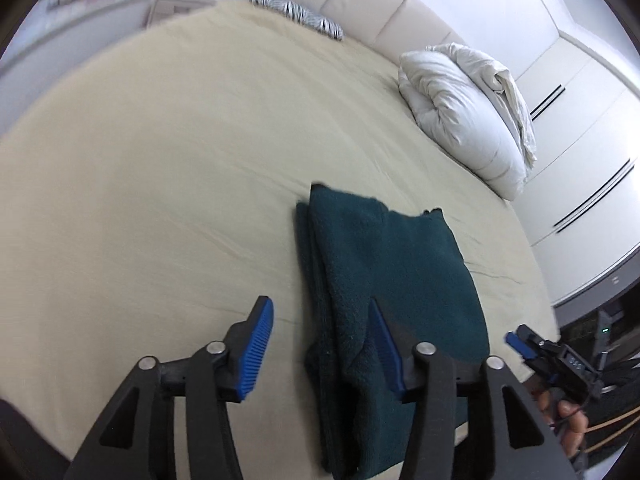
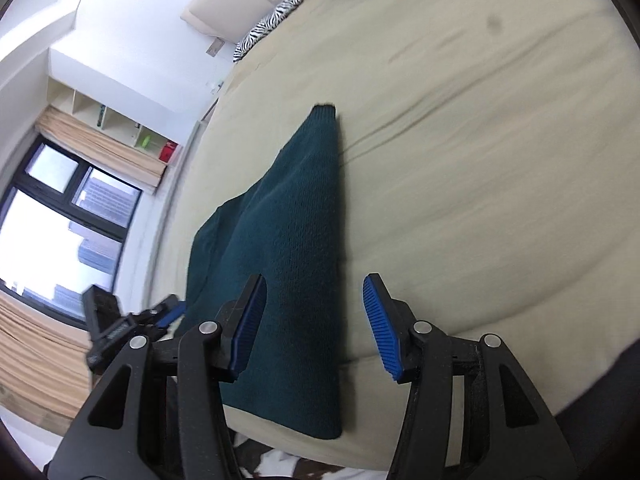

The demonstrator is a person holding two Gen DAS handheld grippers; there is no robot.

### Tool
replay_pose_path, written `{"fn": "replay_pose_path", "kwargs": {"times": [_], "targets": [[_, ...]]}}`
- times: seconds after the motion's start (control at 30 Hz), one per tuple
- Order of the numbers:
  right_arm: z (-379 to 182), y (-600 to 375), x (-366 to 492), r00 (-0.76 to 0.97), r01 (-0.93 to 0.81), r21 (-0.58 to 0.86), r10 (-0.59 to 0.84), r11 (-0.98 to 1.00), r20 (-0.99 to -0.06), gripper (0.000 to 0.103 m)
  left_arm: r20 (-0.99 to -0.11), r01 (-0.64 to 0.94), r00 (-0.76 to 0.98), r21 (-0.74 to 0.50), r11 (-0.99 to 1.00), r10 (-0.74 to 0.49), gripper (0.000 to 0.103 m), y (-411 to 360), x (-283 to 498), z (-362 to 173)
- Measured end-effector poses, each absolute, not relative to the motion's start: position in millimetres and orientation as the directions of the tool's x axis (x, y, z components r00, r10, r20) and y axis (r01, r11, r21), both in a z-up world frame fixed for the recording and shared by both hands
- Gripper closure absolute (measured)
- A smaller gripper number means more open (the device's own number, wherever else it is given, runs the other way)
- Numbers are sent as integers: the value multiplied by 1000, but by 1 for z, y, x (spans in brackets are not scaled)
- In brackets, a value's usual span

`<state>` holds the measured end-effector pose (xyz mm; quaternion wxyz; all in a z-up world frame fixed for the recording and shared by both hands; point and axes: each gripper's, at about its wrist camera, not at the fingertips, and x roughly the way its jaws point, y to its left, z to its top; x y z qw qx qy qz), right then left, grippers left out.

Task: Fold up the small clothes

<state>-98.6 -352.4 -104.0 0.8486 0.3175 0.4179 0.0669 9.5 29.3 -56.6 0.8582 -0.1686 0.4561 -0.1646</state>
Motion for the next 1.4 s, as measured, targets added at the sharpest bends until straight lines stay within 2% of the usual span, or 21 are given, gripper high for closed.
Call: {"fn": "replay_pose_path", "kwargs": {"times": [0.07,0.13,0.2,0.27,0.3,0.37,0.43,0.53,0.67,0.77,0.83,1.03,1.23,1.4], "targets": [[-89,-346,-105,667,140,502,293,854,-685,53,-713,151,592,-358,921,-375,32,21,-4,-40],[-71,-333,-112,708,135,406,198,904,-678,53,-659,174,694,-237,956,-290,20,7,-27,-17],[-55,-320,-119,745,140,325,117,935,-657,52,-570,169,795,-120,978,-208,0,-6,-50,5],[-38,-308,-126,781,148,261,49,954,-622,41,-486,173,855,-60,983,-180,0,-16,-69,22],[-30,-304,-130,799,152,243,26,958,-601,29,-452,176,875,-41,984,-175,0,-20,-77,29],[-14,-294,-140,844,161,201,-29,966,-535,15,-396,157,907,-4,988,-145,0,-25,-88,42],[3,-285,-150,882,169,147,-83,975,-464,7,-323,142,938,21,990,-128,0,-30,-100,56],[26,-270,-165,923,189,67,-154,980,-354,3,-270,110,958,27,994,-99,0,-29,-108,74],[53,-260,-176,934,192,14,-178,981,-309,0,-348,57,937,20,998,-47,0,-25,-98,83],[67,-261,-184,933,206,48,-182,977,-311,0,-389,-4,921,50,999,23,0,-19,-98,78],[72,-260,-184,924,187,62,-154,980,-351,0,-466,-7,884,77,997,42,0,-19,-86,67],[55,-249,-156,793,178,14,-135,984,-593,0,-644,-18,762,81,997,66,0,-26,-63,25],[26,-246,-143,692,188,49,-96,981,-715,0,-739,11,673,48,999,28,0,-45,-64,-1],[10,-231,-138,668,177,22,-103,984,-737,0,-749,22,662,49,999,22,0,-48,-70,-4]]}}
